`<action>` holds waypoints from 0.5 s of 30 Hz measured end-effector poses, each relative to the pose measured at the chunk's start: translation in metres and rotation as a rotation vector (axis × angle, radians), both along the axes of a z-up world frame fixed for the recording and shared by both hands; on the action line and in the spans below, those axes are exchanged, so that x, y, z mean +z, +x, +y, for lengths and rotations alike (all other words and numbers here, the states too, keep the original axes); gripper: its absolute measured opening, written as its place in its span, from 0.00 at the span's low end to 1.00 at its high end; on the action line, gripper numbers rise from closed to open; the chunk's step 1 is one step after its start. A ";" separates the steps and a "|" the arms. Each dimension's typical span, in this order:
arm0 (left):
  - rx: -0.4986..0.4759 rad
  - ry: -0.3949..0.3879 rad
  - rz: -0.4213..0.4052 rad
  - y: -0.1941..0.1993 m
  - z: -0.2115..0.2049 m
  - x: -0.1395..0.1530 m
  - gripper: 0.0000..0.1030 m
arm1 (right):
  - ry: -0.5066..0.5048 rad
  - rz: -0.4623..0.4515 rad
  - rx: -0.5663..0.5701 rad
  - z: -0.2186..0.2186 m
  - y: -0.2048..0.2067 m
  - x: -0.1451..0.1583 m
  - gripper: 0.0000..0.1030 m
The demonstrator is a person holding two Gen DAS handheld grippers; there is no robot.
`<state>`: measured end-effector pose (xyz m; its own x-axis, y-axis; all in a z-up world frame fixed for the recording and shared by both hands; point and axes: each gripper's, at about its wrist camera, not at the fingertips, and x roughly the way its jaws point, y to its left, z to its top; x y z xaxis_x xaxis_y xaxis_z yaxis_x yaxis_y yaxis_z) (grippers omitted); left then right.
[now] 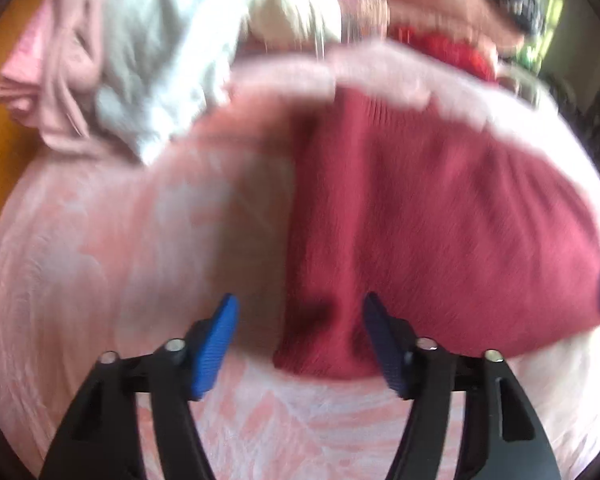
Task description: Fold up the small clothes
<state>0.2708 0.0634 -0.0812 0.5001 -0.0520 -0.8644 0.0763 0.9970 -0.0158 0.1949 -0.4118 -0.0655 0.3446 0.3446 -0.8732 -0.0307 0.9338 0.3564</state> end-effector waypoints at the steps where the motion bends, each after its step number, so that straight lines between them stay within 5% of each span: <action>1: 0.003 -0.017 -0.025 0.000 -0.002 0.009 0.79 | 0.010 -0.025 0.001 0.002 0.005 0.011 0.17; 6: -0.106 -0.043 -0.064 0.020 -0.059 0.022 0.88 | -0.008 -0.040 0.003 0.021 0.055 0.011 0.18; 11: -0.100 0.000 -0.013 0.052 -0.081 -0.017 0.90 | -0.030 0.060 -0.040 0.014 0.080 -0.036 0.17; 15: -0.072 -0.022 0.081 0.067 -0.068 -0.052 0.93 | -0.020 0.098 -0.086 0.005 0.084 -0.065 0.02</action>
